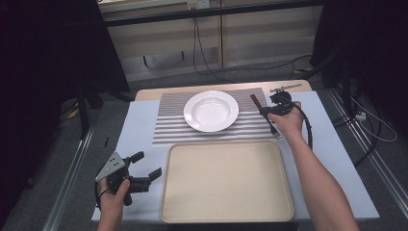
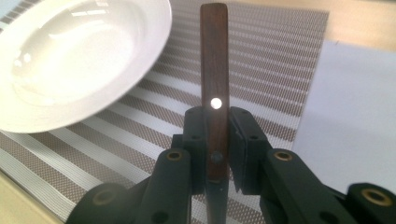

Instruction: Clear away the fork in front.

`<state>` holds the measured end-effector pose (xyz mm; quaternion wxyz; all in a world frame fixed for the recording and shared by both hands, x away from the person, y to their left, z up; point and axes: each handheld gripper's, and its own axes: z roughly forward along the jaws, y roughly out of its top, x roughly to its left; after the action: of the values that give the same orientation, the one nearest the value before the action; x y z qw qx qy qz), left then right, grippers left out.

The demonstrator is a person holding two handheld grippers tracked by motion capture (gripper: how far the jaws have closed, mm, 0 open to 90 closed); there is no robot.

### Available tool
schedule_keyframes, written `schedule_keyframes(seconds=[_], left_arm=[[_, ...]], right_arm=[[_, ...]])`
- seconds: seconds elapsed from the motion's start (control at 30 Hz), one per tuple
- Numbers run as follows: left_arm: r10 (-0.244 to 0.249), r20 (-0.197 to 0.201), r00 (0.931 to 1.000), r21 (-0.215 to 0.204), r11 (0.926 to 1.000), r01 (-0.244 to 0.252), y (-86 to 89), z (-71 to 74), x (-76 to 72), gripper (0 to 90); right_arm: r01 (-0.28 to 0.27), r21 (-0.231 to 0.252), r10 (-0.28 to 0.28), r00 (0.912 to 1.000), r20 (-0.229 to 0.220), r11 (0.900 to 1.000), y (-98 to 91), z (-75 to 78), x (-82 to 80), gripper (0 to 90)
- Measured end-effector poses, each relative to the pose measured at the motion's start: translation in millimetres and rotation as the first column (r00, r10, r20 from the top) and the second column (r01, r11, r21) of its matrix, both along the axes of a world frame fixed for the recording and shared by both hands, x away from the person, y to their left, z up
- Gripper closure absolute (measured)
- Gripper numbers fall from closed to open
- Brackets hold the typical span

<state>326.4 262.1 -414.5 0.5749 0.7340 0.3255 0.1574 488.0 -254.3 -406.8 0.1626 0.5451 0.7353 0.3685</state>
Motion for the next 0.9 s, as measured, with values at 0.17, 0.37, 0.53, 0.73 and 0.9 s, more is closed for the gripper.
schedule_keyframes(seconds=[0.17, 0.37, 0.53, 0.73, 0.9], left_arm=[[-0.007, -0.005, 1.0000, -0.010, 0.9999, 0.007, -2.9, 2.2, -0.2, 3.4], [-0.005, 0.000, 1.0000, -0.028, 0.9996, 0.005, -7.2, 7.8, 0.0, 3.4], [-0.015, -0.012, 0.9998, -0.036, 0.9992, 0.014, -14.6, 11.9, 1.1, 3.4], [-0.013, -0.028, 0.9995, -0.031, 0.9994, 0.012, -25.2, 17.1, 3.0, 3.4], [-0.022, -0.028, 0.9994, -0.038, 0.9991, 0.021, -34.3, 23.4, 6.0, 3.4]], right_arm=[[-0.028, 0.099, 0.023, 0.9982, 0.056, 0.9947, 2.3, 9.1, -16.0, 78.3], [-0.090, 0.172, 0.070, 0.9900, 0.123, 0.9810, 10.8, 16.7, -41.3, 78.3], [-0.145, 0.200, 0.112, 0.9797, 0.166, 0.9690, 20.8, 20.8, -62.9, 78.2], [-0.189, 0.228, 0.145, 0.9692, 0.199, 0.9552, 27.9, 18.6, -81.1, 78.2], [-0.239, 0.271, 0.176, 0.9555, 0.236, 0.9326, 34.7, 15.3, -97.9, 78.2]])
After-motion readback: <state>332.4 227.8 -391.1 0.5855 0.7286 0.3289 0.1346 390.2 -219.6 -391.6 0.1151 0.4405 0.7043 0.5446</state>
